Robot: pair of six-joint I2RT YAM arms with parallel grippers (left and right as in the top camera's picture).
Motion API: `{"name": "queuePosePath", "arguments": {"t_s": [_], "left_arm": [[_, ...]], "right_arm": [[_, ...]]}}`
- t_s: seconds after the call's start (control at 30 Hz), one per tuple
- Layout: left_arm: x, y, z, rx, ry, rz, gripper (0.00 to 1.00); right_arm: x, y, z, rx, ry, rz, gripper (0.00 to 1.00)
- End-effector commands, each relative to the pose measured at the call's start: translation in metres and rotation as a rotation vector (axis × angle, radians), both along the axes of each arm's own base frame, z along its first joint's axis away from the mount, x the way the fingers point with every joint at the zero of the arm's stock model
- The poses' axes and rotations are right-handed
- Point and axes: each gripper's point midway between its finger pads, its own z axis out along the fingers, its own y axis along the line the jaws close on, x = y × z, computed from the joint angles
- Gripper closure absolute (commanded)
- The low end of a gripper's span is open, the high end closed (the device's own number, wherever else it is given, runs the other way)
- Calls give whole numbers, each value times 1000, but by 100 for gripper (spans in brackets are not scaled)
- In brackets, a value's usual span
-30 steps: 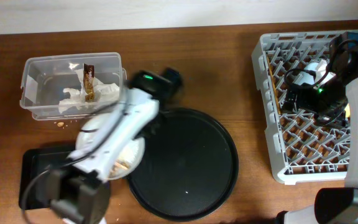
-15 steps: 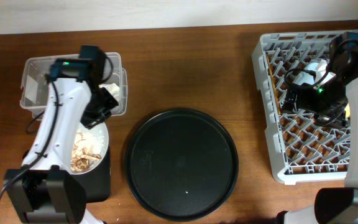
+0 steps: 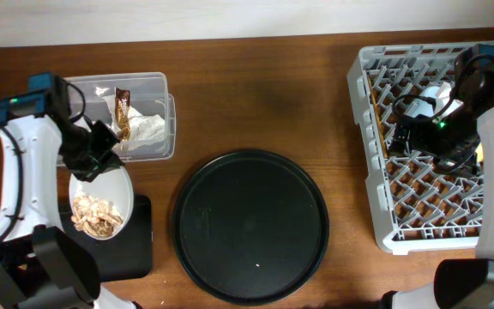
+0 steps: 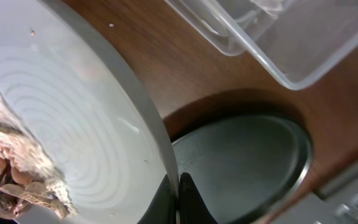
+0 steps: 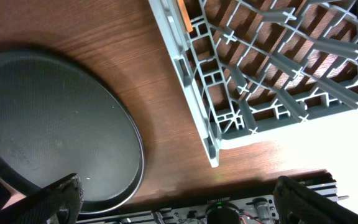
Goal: Sort waste into correct bins and load items into the dishwasher rack
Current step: 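Tilt the plate over the small black tray to scrape off food scraps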
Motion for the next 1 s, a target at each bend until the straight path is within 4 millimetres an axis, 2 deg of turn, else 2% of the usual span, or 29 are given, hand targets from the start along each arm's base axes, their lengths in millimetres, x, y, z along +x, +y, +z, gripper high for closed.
{"name": "queuePosePath", "arguments": {"t_s": [0.0, 0.2, 0.33, 0.63, 0.73, 0.87, 0.97], "left_arm": [[1, -3, 16, -143, -95, -47, 99], [-10, 13, 19, -199, -83, 8, 99], [-13, 15, 22, -296, -125, 18, 99], [-31, 31, 3, -469, -184, 100, 99], [-36, 35, 6, -505, -221, 99, 99], [-36, 35, 20, -579, -290, 107, 99], [-38, 40, 21, -584, -292, 129, 99]], "right_arm": [[-3, -3, 5, -13, -15, -11, 1], [-3, -3, 5, -13, -16, -11, 1], [-3, -3, 5, -13, -15, -11, 1], [-3, -3, 5, -13, -16, -11, 1], [-3, -3, 5, -13, -15, -11, 1], [-3, -3, 5, -13, -15, -11, 1], [-3, -3, 5, -13, -15, -11, 1]]}}
